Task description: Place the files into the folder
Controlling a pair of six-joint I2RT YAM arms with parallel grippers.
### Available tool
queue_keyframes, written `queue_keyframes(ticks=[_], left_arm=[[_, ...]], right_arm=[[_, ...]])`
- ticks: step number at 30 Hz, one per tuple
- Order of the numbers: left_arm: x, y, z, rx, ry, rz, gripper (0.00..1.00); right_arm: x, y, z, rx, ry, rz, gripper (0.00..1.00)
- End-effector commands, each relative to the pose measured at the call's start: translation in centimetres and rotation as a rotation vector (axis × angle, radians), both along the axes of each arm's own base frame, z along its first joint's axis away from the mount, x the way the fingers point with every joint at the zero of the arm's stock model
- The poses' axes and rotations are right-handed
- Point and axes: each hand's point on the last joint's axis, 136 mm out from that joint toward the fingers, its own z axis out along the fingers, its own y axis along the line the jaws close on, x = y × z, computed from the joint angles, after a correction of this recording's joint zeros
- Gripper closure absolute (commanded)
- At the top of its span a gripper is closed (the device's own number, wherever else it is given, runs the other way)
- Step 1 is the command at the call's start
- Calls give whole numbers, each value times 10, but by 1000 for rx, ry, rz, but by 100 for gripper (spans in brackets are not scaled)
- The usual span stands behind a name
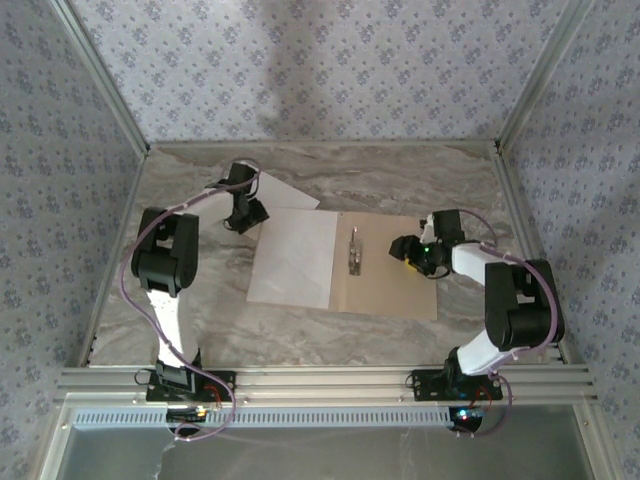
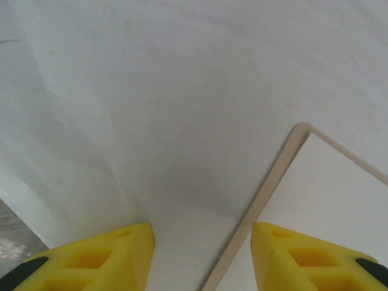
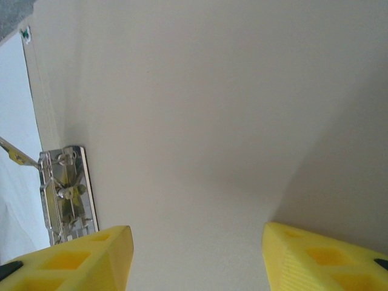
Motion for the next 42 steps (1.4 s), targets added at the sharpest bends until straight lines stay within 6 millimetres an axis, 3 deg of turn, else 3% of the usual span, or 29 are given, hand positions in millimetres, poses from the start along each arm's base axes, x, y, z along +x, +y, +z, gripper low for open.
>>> queue_keyframes(ticks=[1,8,15,20,25,28,34,42], left_arm=[[-23,23,-15,12,72,45,53],[-49,59,-21,36,125,60,53],[-76,107,-25,137,231,18,54],[-75,125,-14,143,253,10,54],[-70,94,17,80,142,-31,53],[-79,67,24,33,108,-65,52],[-112,41,13,-53,105,-58,54],[-155,44,-9,-68,222,-60,55]], right_arm=[[-9,0,12,-2,18,12,39],[-24,19,34,28,27,104,35],[-60,45,47,8,21,213,34],[-87,63,45,-17,14,279,34],[-97,70,26,-20,30,277,35],[-99,73,16,-43,39,285,35],[-100,80,6,-61,63,311,36],[-84,104,22,-43,18,365,35]])
